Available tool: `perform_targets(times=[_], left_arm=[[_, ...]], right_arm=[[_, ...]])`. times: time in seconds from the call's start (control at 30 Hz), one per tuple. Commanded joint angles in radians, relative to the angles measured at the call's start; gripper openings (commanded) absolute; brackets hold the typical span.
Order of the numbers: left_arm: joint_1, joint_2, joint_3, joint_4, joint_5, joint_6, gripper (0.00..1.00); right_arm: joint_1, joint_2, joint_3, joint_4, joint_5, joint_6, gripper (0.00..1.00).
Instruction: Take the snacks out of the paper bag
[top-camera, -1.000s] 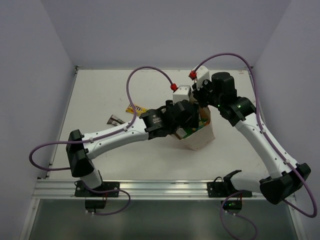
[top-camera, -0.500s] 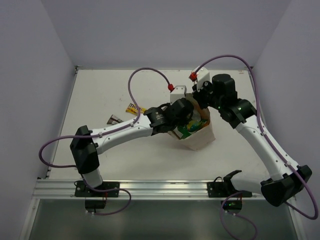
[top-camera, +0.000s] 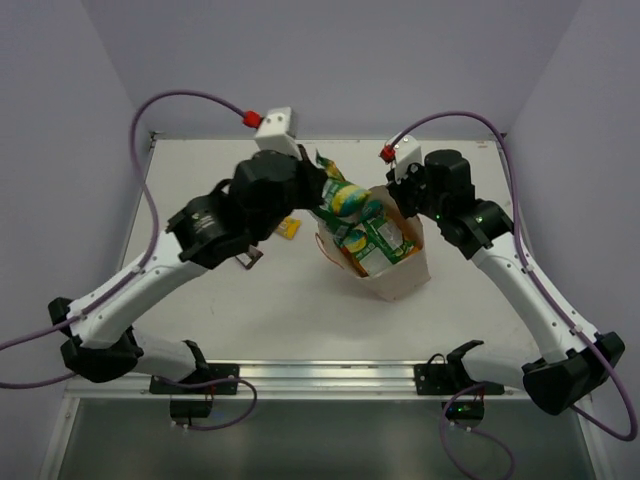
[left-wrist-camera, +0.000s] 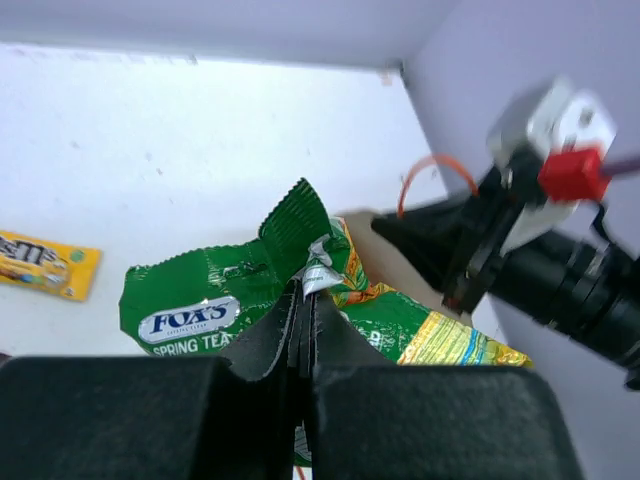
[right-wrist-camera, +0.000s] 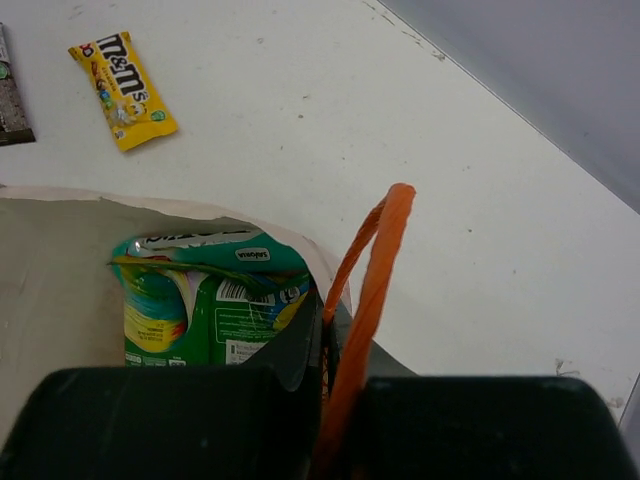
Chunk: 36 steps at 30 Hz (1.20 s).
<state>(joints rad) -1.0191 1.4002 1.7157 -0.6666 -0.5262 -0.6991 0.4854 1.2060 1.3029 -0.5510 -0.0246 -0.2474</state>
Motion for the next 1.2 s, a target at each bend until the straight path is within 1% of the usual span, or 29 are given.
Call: perform_targets(times=[0.0,0.03,0.07,0.13,0.17,0.2,0.23,0.27,0.3,0.33,0.37,0.4,0.47,0.5,0.53,0.57,0.6,0.63,0.67,0.7,0.73,0.8,0.83,0.9,0.93,1.0,1.03,1.13,1.17], left_arm=[[0.138,-0.082,0.059,-0.088,-0.092,0.098,0.0],[0.178,-0.099,0.032,-0.096,-0.086,0.111,0.0],[0.251,-0.105,0.012,-0.099,-0.096,0.125,0.0],[0.335,-0.116,-0.045,-0.07,-0.084,0.164,0.0],[0.444,-0.115,-0.109,-0.051,-0.019,0.176,0.0],[0.503,-0.112,-0.146,-0.03,0.018,0.19,0.0],[0.612,-0.107,-0.184,0.028,0.046,0.194,0.0],[0.661,-0.103,-0.265,0.065,0.099,0.2,0.0],[0.706,-0.092,-0.309,0.111,0.12,0.208,0.0],[0.747,-0.083,-0.347,0.201,0.147,0.214,0.0],[0.819,-0.063,-0.379,0.228,0.197,0.216,0.01],[0.849,-0.04,-0.405,0.245,0.218,0.213,0.07],[0.887,0.034,-0.407,0.268,0.262,0.213,0.15],[0.887,0.06,-0.401,0.269,0.273,0.216,0.29],[0.887,0.062,-0.398,0.275,0.297,0.214,0.37],[0.884,0.057,-0.398,0.277,0.357,0.205,0.56],[0.88,0.031,-0.407,0.28,0.379,0.198,0.66],[0.855,0.013,-0.41,0.283,0.391,0.19,0.74],[0.837,-0.009,-0.412,0.279,0.405,0.185,0.85],[0.811,-0.053,-0.41,0.268,0.408,0.164,0.87],[0.739,-0.076,-0.401,0.253,0.413,0.153,0.87],[0.642,-0.139,-0.384,0.234,0.407,0.116,0.87],[0.537,-0.154,-0.375,0.233,0.404,0.099,0.87],[0.423,-0.181,-0.364,0.233,0.372,0.049,0.84],[0.31,-0.178,-0.348,0.233,0.355,0.036,0.83],[0.202,-0.147,-0.324,0.232,0.306,0.006,0.81],[0.106,-0.132,-0.312,0.233,0.284,-0.002,0.8],[-0.025,-0.061,-0.277,0.236,0.227,-0.048,0.74],[-0.042,-0.038,-0.268,0.236,0.203,-0.059,0.71]], right_arm=[[0.004,-0.066,0.019,0.14,0.02,-0.006,0.0],[0.005,-0.066,0.019,0.14,0.02,-0.006,0.0],[0.004,-0.068,0.019,0.14,0.023,-0.007,0.0],[0.005,-0.069,0.019,0.138,0.023,-0.009,0.0],[0.005,-0.069,0.021,0.137,0.023,-0.01,0.0],[0.005,-0.068,0.022,0.134,0.02,-0.01,0.0],[0.005,-0.068,0.025,0.129,0.018,-0.01,0.0],[0.005,-0.068,0.024,0.129,0.014,-0.01,0.0],[0.004,-0.068,0.024,0.129,0.005,-0.01,0.0],[0.004,-0.069,0.022,0.132,0.0,-0.009,0.0],[0.005,-0.066,0.019,0.132,-0.004,-0.009,0.0],[0.005,-0.066,0.018,0.134,-0.008,-0.007,0.0],[0.004,-0.059,0.016,0.135,-0.014,-0.007,0.0],[0.004,-0.056,0.018,0.134,-0.018,-0.006,0.0],[0.005,-0.053,0.021,0.129,-0.024,-0.006,0.0],[0.004,-0.048,0.024,0.129,-0.029,-0.006,0.0],[0.005,-0.046,0.027,0.131,-0.035,-0.006,0.0],[0.005,-0.045,0.033,0.129,-0.043,-0.004,0.0],[0.005,-0.042,0.039,0.126,-0.044,-0.003,0.0],[0.005,-0.037,0.044,0.125,-0.047,0.002,0.0],[0.005,-0.036,0.047,0.128,-0.049,0.005,0.0],[0.009,-0.04,0.045,0.135,-0.057,0.005,0.0],[0.009,-0.04,0.047,0.138,-0.058,0.003,0.0],[0.013,-0.04,0.05,0.14,-0.063,-0.004,0.0],[0.015,-0.043,0.052,0.148,-0.063,-0.007,0.0],[0.018,-0.049,0.055,0.16,-0.067,-0.024,0.0],[0.019,-0.052,0.064,0.166,-0.064,-0.029,0.0],[0.021,-0.056,0.094,0.172,-0.058,-0.047,0.0],[0.021,-0.057,0.101,0.172,-0.057,-0.053,0.0]])
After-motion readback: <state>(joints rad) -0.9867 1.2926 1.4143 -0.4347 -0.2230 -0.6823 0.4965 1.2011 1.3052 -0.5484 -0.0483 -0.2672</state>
